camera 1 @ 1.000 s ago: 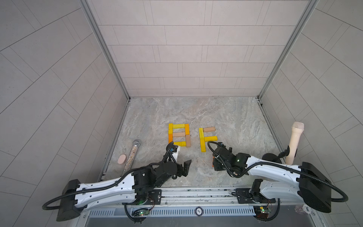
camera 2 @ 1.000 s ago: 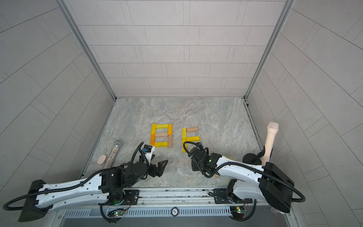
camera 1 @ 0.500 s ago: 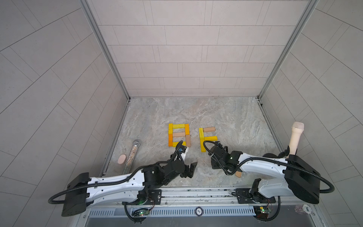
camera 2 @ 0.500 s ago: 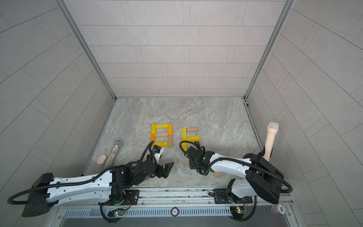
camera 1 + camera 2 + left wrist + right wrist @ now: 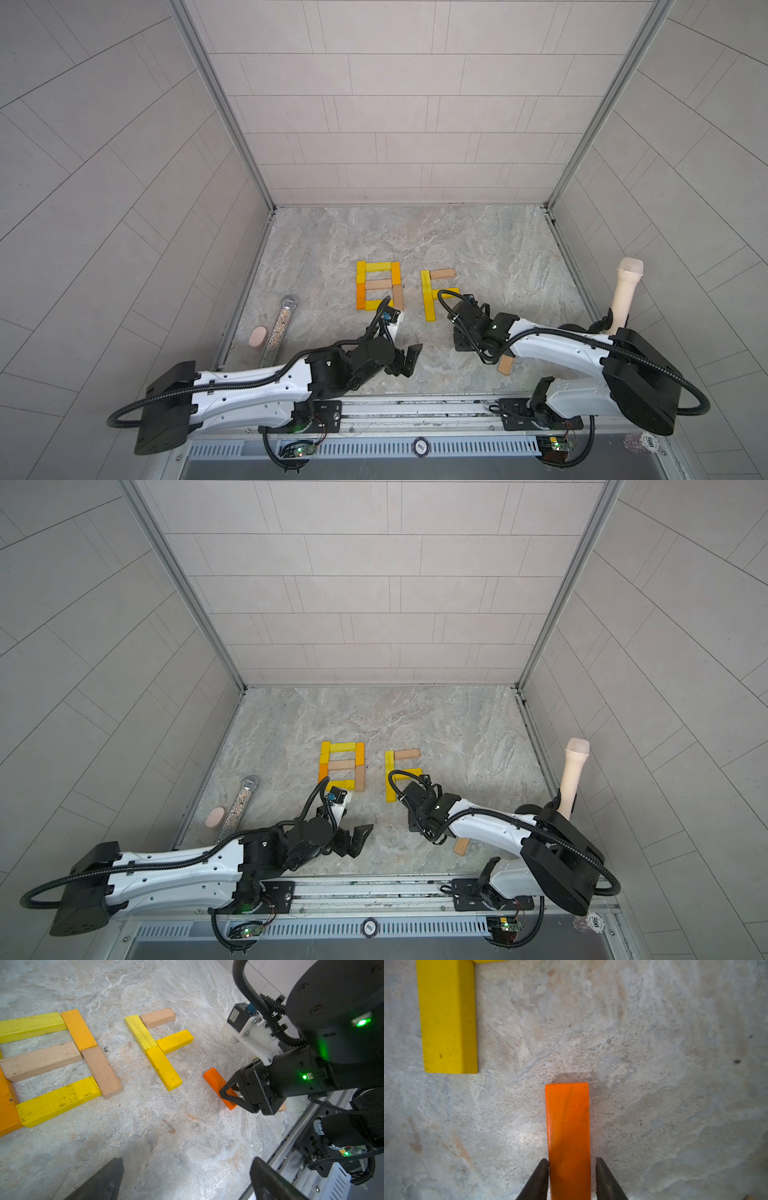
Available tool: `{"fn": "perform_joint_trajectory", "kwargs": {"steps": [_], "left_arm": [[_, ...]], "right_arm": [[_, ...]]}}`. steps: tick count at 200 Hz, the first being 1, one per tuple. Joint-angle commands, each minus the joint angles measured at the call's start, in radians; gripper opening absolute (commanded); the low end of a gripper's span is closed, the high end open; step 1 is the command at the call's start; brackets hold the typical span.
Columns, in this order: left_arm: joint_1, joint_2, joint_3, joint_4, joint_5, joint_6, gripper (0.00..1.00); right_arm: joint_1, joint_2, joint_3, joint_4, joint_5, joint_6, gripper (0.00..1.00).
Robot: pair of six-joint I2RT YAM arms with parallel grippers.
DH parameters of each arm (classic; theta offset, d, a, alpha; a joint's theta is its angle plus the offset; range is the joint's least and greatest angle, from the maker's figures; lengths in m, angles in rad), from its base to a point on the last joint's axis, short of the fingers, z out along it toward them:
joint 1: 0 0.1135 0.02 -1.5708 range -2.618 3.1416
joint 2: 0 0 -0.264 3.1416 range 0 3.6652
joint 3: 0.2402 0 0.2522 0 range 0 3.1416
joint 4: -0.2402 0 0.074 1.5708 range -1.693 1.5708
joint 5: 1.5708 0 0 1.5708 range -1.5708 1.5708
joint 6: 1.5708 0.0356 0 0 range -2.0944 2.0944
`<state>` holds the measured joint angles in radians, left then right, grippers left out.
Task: Assemble the number 8 with building blocks
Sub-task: Pick up the building block from the center of the board.
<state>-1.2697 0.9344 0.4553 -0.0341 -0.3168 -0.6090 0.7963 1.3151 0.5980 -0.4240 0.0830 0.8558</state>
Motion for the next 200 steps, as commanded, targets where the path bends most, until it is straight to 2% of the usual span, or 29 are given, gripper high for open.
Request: {"fn": "perform_joint_trajectory", "kwargs": {"steps": [1,96,137,160,200], "left_arm": [[0.003,0.000,0.035,0.017,-0.012,0.005,1.00],[0.003,0.026,0.057,0.010,-0.012,0.005,1.00],[0.003,0.028,0.056,0.006,-0.019,-0.003,1.00],[0.003,0.030,0.055,0.018,-0.012,-0.007,1.00],[0.002,0.058,0.068,0.040,0.001,-0.008,1.00]], "right_arm": [[-0.023,-0.014,0.006,-0.029,-0.013,-0.031,0.39],[-0.110,-0.008,0.008,-0.024,-0.048,-0.089,0.34],[-0.241,-0.042,0.015,-0.056,-0.104,-0.177,0.32],[-0.329,-0.051,0.070,-0.074,-0.155,-0.238,0.32],[-0.445,0.006,0.130,-0.030,-0.281,-0.337,0.32]]}}
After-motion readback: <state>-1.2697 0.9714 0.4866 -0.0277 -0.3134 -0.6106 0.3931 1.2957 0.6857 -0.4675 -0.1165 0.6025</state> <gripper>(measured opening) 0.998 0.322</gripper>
